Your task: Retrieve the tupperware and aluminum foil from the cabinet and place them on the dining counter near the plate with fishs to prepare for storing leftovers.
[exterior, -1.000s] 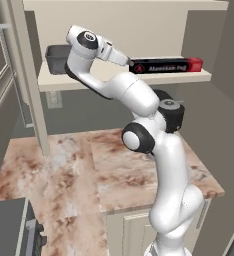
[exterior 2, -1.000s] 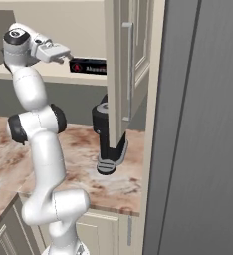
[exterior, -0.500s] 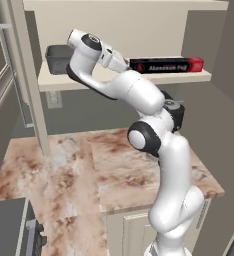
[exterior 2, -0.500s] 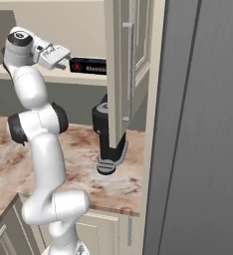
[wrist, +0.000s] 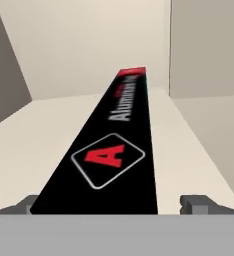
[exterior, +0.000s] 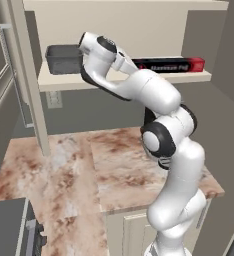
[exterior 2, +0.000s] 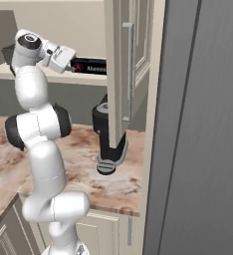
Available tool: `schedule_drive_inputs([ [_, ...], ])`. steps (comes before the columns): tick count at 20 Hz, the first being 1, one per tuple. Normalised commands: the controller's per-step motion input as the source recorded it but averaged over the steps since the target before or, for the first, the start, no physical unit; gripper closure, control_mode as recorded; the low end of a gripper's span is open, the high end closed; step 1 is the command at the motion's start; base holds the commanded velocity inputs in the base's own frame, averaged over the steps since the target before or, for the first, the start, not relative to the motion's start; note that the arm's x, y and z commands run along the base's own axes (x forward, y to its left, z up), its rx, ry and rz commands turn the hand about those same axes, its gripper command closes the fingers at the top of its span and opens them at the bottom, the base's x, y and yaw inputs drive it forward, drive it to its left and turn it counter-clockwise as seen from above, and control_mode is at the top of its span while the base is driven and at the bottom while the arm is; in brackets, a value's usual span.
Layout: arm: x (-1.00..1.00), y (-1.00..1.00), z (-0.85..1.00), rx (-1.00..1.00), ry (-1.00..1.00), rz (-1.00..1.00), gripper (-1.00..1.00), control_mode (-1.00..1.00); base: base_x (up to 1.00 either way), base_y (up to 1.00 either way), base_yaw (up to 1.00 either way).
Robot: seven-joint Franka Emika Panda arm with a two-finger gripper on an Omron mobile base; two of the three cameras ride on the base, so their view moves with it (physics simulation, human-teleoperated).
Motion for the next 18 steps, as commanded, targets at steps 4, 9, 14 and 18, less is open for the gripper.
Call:
schedule_drive_inputs([
  [4, 0.00, -0.34, 0.00, 0.00, -0.01, 0.06, -1.00, -1.00, 0.00, 0.00, 0.00],
  [9, 0.05, -0.08, -0.02, 0.00, 0.00, 0.04, 1.00, -1.00, 0.00, 0.00, 0.00],
  [14, -0.28, 0.00, -0.02, 0.00, 0.00, 0.02, 1.00, -1.00, 0.00, 0.00, 0.00],
  [18, -0.96, 0.00, 0.00, 0.00, 0.00, 0.11, 1.00, -1.00, 0.00, 0.00, 0.00],
])
